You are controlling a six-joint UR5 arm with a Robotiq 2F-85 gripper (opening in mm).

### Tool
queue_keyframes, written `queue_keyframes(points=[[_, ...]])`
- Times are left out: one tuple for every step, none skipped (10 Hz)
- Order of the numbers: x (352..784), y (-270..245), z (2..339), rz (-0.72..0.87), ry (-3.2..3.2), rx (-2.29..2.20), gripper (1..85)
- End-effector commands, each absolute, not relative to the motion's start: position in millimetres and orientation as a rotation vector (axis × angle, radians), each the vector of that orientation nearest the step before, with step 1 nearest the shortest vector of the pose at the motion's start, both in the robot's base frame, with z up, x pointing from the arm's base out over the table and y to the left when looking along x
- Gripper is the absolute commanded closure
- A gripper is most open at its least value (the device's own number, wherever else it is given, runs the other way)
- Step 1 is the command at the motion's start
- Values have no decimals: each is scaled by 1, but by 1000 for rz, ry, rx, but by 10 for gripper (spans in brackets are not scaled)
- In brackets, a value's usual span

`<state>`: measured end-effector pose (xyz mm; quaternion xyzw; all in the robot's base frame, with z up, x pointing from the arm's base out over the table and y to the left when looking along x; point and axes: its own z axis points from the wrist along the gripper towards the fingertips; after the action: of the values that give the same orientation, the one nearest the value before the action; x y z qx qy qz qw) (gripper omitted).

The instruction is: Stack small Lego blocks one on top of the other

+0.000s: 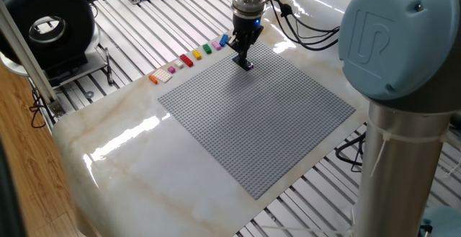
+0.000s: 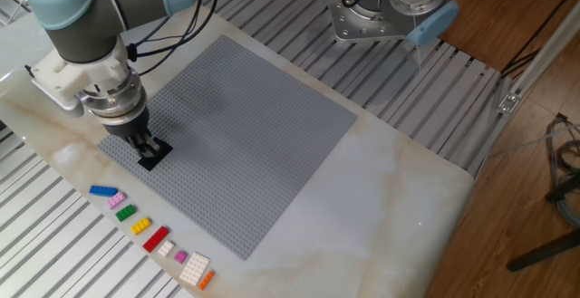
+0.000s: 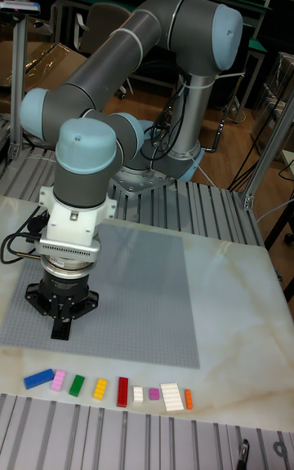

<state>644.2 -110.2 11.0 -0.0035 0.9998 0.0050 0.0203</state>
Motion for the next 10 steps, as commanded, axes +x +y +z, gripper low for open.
queue_keyframes(points=[[644, -101, 11, 38, 3097, 39, 847], [644, -101, 11, 38, 3097, 44, 847], [644, -99, 11, 48, 3097, 47, 847], [644, -99, 11, 43, 3097, 47, 847], [644, -99, 10, 45, 3097, 47, 847], [644, -99, 9, 48, 3095, 47, 847], [645, -99, 9, 48, 3094, 47, 847], [646, -99, 8, 48, 3091, 47, 847], [647, -100, 7, 48, 3086, 44, 847], [648, -100, 6, 50, 3083, 42, 847]])
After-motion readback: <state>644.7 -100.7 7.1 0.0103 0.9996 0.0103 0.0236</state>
